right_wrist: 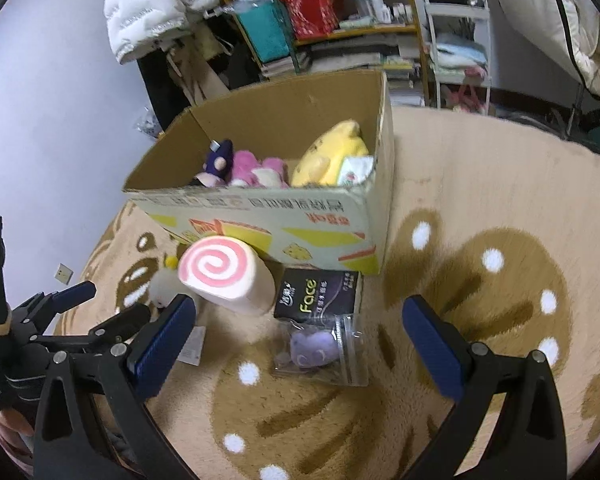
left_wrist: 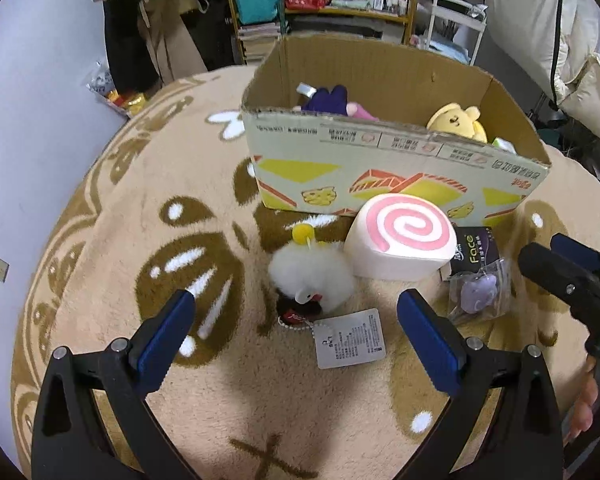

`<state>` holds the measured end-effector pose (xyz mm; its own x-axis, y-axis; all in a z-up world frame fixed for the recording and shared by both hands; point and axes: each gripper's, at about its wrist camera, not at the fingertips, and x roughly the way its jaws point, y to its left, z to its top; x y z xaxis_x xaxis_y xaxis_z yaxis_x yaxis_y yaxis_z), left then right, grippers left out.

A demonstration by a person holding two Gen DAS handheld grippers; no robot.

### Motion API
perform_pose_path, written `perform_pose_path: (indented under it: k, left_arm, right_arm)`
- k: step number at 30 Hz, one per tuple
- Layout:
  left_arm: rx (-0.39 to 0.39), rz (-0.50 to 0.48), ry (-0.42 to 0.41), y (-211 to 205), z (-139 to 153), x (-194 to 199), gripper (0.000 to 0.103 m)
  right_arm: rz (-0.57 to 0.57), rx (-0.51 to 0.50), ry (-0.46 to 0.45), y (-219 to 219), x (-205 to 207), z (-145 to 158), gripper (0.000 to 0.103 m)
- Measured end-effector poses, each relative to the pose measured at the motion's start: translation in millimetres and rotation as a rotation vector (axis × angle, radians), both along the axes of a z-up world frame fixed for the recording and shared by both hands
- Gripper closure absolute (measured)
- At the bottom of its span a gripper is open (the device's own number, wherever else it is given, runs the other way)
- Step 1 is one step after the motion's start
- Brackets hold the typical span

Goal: Organize soft objects

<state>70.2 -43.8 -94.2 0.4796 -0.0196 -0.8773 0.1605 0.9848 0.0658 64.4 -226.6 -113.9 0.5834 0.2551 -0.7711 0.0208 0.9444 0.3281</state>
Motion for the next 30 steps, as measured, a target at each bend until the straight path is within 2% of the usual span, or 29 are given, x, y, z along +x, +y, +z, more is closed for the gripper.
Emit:
perform_pose_path:
  k: [4, 8, 14, 18, 25, 30]
  left_arm:
    - [0.024, 0.022, 0.037, 3, -13, 9, 0.003]
    - [0.006, 0.024, 0.079, 4, -22, 17, 0.003]
    - [0.019, 0.002, 0.103, -2, -31, 26, 0.003]
    - [0.030, 0.001, 0.148, -3, -44, 33, 0.003]
    - [0.073, -0.011, 0.176, -7, -56, 40, 0.003]
    - [0.083, -0.021, 0.177, -10, -61, 44, 0.003]
  right_arm:
    - [-0.005, 0.013, 0.045, 1, 6, -13, 0.000]
    - [0.000, 0.019, 0.088, 2, 12, -26, 0.000]
    - [0.000, 0.040, 0.159, 2, 21, -43, 0.000]
    - [-0.002, 0.059, 0.207, 0, 25, -56, 0.001]
    - [-0.035, 0.095, 0.213, -10, 31, -62, 0.001]
    - [-0.023, 0.076, 0.222, -9, 34, -65, 0.001]
